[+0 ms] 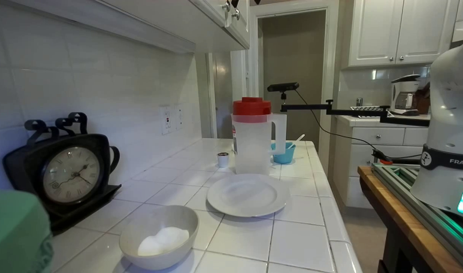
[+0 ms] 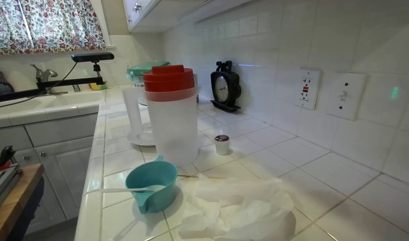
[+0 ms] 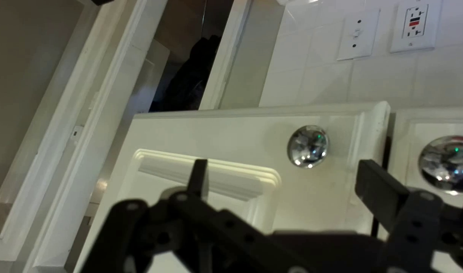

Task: Open the cabinet door on the right

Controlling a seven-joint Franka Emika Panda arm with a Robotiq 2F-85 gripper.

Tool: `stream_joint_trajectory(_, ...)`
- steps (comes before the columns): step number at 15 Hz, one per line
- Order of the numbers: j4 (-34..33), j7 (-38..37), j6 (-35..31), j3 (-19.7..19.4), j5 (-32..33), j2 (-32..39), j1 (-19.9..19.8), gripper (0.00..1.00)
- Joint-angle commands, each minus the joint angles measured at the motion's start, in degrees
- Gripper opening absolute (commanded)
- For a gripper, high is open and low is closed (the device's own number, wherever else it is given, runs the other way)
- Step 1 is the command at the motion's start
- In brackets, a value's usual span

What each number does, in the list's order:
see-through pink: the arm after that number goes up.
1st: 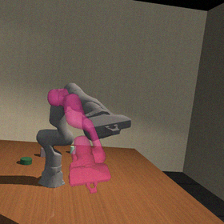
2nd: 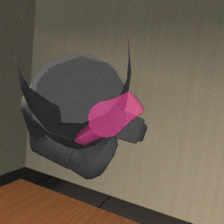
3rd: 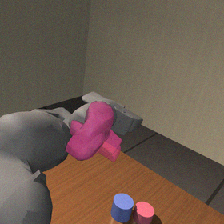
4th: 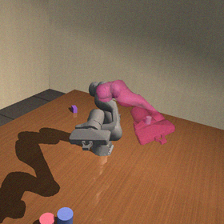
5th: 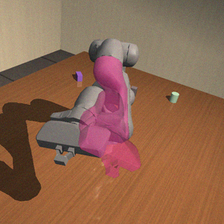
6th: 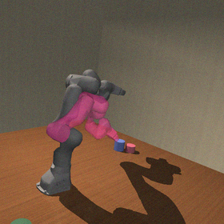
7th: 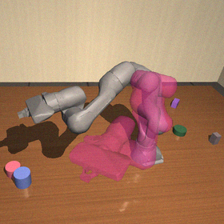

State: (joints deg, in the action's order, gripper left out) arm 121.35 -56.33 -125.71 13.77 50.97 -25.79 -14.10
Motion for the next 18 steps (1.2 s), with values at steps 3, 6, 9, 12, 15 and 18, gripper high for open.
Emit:
stream_joint_trajectory(3,-1.45,-2.72,5.33,-2.5,3.89,1.17,3.76,1.0)
stream_joint_trajectory(6,-1.49,-4.25,6.13,-3.43,4.64,1.93,4.68,1.0)
stream_joint_trajectory(9,-1.56,-5.68,6.13,-4.24,4.8,2.68,5.48,1.0)
stream_joint_trajectory(12,-1.58,-7.05,6.08,-4.74,5.19,3.02,6.19,1.0)
stream_joint_trajectory(15,-1.6,-8.1,6.05,-5.12,5.41,3.23,6.79,1.0)
stream_joint_trajectory(18,-1.76,-9.62,6.6,-5.11,6.17,3.56,6.78,1.0)
